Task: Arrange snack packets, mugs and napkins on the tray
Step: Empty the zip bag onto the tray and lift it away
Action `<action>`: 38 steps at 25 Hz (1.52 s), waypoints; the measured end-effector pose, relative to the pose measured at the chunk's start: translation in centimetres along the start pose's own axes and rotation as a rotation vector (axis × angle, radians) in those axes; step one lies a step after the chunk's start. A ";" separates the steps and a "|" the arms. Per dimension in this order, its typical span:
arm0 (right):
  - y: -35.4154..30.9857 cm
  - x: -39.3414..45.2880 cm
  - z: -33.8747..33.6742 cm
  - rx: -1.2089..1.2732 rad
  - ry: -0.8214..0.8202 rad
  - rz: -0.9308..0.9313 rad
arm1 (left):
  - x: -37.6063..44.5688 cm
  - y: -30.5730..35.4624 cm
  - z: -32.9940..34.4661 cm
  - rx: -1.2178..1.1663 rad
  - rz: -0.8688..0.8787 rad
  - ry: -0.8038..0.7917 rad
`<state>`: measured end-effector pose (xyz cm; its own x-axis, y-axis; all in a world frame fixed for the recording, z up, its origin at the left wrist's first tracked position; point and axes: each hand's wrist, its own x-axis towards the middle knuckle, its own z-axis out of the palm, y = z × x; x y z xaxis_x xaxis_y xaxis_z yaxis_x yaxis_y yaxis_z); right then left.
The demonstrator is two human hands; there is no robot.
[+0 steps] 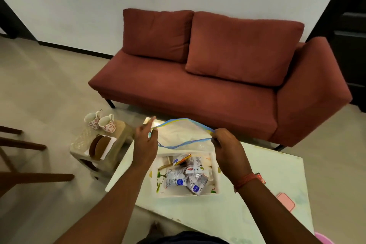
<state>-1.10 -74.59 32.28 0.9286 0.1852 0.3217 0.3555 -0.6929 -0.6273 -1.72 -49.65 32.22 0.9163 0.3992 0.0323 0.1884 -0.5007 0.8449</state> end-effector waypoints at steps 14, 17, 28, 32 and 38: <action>-2.3 1.1 -6.7 0.038 0.149 0.300 | 4.8 1.6 -2.7 -0.006 0.332 -0.314; -3.4 1.7 -7.7 0.155 0.139 0.326 | 6.6 3.4 -3.5 -0.148 0.284 -0.305; -5.6 5.8 -10.0 1.020 0.643 0.405 | 7.5 8.0 -3.0 -0.636 0.035 -0.737; -5.4 4.8 -7.9 1.114 0.332 0.545 | 7.3 8.4 -1.5 -0.655 -0.043 -0.575; -4.4 3.7 -6.8 0.859 0.359 0.641 | 7.2 8.6 -1.6 -0.610 0.040 -0.414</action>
<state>0.05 -75.65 41.05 0.9310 -0.3387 -0.1365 -0.0913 0.1460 -0.9851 5.99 -49.88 40.58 0.9994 0.0070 -0.0333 0.0329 0.0554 0.9979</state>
